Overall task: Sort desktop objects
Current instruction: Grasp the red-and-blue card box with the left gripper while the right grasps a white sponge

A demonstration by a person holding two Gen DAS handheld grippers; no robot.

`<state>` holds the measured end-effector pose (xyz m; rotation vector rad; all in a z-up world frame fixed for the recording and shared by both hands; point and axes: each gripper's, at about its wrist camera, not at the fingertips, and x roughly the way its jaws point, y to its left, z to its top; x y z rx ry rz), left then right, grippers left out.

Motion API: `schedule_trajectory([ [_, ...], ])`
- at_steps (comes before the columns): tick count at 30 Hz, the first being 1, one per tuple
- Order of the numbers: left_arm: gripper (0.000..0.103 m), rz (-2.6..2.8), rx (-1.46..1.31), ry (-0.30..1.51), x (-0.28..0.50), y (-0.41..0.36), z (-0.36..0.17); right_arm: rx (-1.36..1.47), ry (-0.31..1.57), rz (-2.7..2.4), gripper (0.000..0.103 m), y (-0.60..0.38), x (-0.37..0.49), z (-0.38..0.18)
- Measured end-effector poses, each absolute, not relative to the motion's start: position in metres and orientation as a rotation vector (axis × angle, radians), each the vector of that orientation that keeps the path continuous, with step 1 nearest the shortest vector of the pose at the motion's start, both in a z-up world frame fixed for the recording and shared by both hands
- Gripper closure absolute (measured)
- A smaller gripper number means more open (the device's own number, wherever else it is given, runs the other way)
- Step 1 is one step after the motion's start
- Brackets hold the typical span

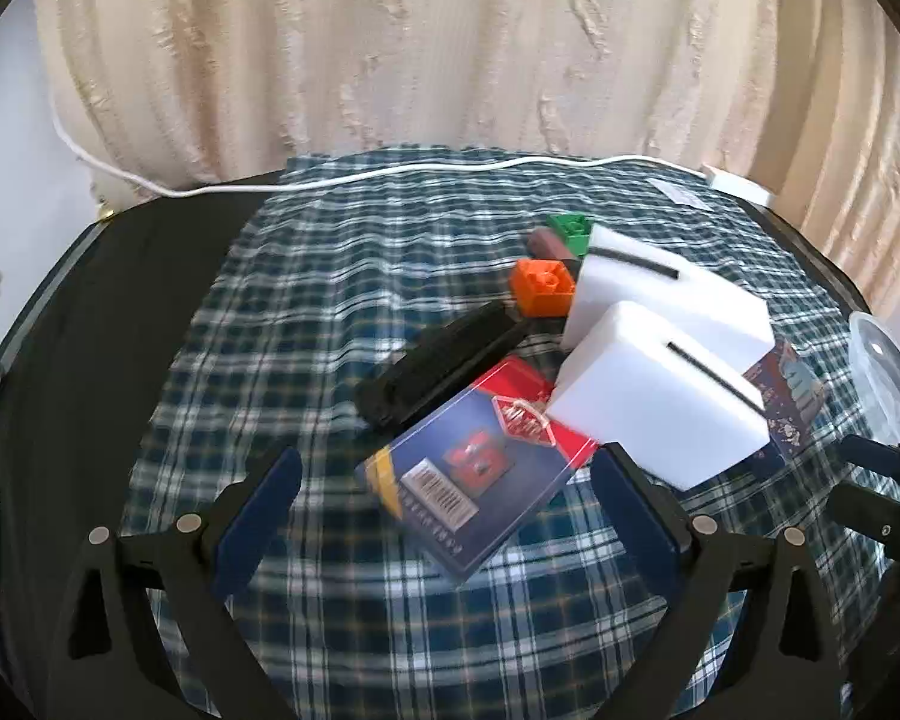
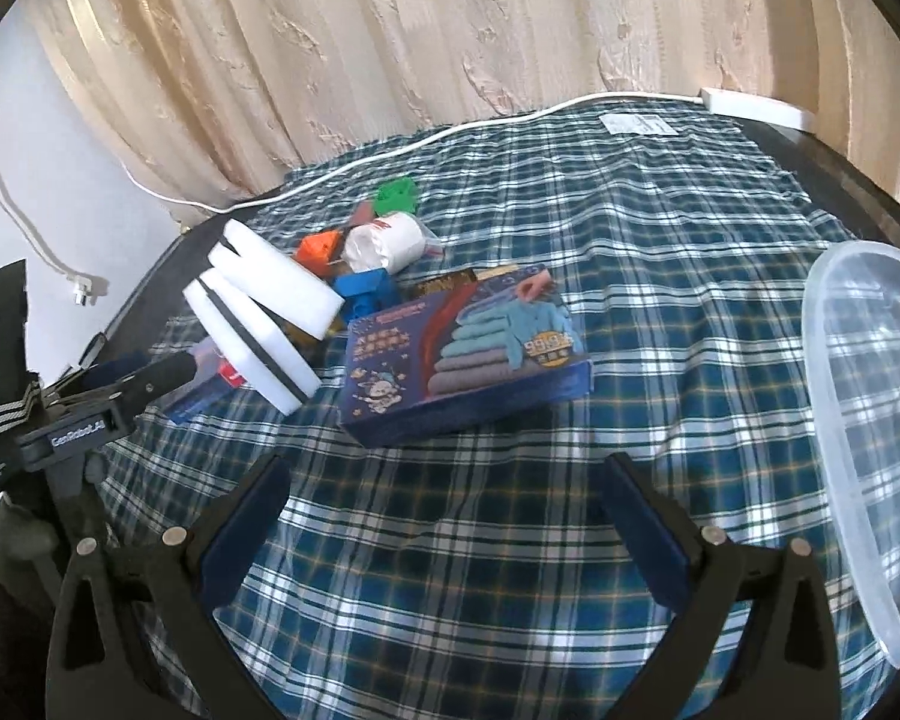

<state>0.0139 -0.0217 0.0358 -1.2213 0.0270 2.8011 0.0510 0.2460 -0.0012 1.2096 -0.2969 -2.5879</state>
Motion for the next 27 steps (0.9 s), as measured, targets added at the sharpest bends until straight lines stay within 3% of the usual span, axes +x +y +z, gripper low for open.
schedule_trajectory([
  [17,0.004,2.630,-1.231,0.064,-0.027,-0.004,0.020,1.214,-0.309,-2.554,0.000,0.244,0.048,-0.006],
  [21,0.021,2.654,-1.225,0.162,-0.021,0.006,0.019,1.202,-0.303,-2.560,0.000,0.242,0.049,-0.005],
  [27,0.024,2.654,-1.237,0.151,-0.012,0.009,0.019,1.184,-0.314,-2.573,0.000,0.242,0.053,-0.003],
])
